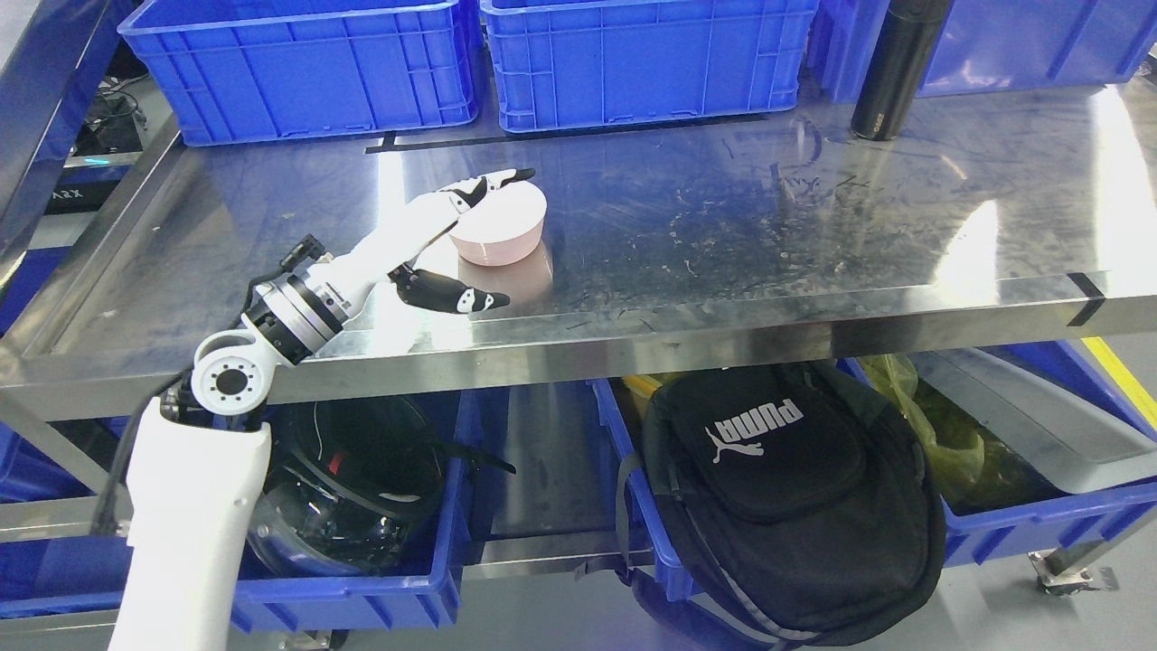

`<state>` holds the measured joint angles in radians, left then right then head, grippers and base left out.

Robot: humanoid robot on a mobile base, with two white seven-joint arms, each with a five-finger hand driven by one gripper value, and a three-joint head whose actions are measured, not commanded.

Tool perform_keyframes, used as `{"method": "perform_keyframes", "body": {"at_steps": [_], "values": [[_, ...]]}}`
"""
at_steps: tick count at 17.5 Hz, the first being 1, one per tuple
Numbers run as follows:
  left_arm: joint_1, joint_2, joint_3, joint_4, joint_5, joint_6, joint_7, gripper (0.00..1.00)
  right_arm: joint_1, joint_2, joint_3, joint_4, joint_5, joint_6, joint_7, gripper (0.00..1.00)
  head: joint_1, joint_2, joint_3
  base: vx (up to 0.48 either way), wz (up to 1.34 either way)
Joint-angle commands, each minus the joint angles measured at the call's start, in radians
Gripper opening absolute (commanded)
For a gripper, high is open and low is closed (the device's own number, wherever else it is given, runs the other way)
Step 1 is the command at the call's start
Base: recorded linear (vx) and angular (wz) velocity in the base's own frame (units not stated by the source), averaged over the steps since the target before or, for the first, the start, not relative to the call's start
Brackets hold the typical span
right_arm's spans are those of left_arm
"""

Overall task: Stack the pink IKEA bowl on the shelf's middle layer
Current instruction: 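Reach the left hand around the pink bowl's rim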

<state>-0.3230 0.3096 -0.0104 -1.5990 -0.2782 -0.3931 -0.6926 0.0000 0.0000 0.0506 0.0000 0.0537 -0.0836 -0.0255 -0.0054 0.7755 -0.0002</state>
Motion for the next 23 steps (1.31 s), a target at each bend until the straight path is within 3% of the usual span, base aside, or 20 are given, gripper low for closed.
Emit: {"method": "perform_keyframes", "body": {"at_steps": [1, 3, 5, 8, 10, 15, 16, 17, 19, 23], "values": [[-0.031, -0.013, 0.04, -0.018, -0.039, -0.036, -0.045, 1.0, 0.023, -0.017, 0.0, -0.017, 0.0, 0.001, -0.001, 1.0, 0.0, 0.0, 0.0, 0.0, 0.0], [-0.048, -0.011, 0.036, -0.018, -0.039, -0.024, -0.085, 0.98, 0.023, -0.017, 0.0, -0.017, 0.0, 0.001, -0.001, 1.0, 0.0, 0.0, 0.0, 0.0, 0.0], [-0.128, 0.008, 0.035, -0.018, -0.062, 0.035, -0.209, 0.93, 0.023, -0.017, 0.0, -0.017, 0.0, 0.001, -0.001, 1.0, 0.0, 0.0, 0.0, 0.0, 0.0], [-0.243, 0.097, 0.02, -0.019, -0.214, 0.089, -0.293, 0.92, 0.023, -0.017, 0.0, -0.017, 0.0, 0.001, -0.001, 1.0, 0.0, 0.0, 0.0, 0.0, 0.0], [-0.318, 0.127, -0.028, -0.019, -0.271, 0.089, -0.396, 0.83, 0.023, -0.017, 0.0, -0.017, 0.0, 0.001, -0.001, 1.0, 0.0, 0.0, 0.0, 0.0, 0.0], [-0.349, 0.129, -0.118, -0.019, -0.404, 0.091, -0.45, 0.86, 0.023, -0.017, 0.0, -0.017, 0.0, 0.001, -0.001, 1.0, 0.0, 0.0, 0.0, 0.0, 0.0], [-0.343, 0.126, -0.122, -0.019, -0.426, 0.091, -0.464, 0.87, 0.023, -0.017, 0.0, -0.017, 0.0, 0.001, -0.001, 1.0, 0.0, 0.0, 0.0, 0.0, 0.0], [-0.335, 0.118, -0.123, -0.019, -0.449, 0.091, -0.47, 0.97, 0.023, -0.017, 0.0, -0.017, 0.0, 0.001, -0.001, 1.0, 0.0, 0.0, 0.0, 0.0, 0.0], [-0.32, 0.08, -0.12, -0.019, -0.452, 0.089, -0.476, 1.0, 0.023, -0.017, 0.0, -0.017, 0.0, 0.001, -0.001, 1.0, 0.0, 0.0, 0.0, 0.0, 0.0], [-0.306, -0.03, -0.132, -0.018, -0.519, 0.099, -0.485, 0.83, 0.023, -0.017, 0.0, -0.017, 0.0, 0.001, -0.001, 1.0, 0.0, 0.0, 0.0, 0.0, 0.0]]}}
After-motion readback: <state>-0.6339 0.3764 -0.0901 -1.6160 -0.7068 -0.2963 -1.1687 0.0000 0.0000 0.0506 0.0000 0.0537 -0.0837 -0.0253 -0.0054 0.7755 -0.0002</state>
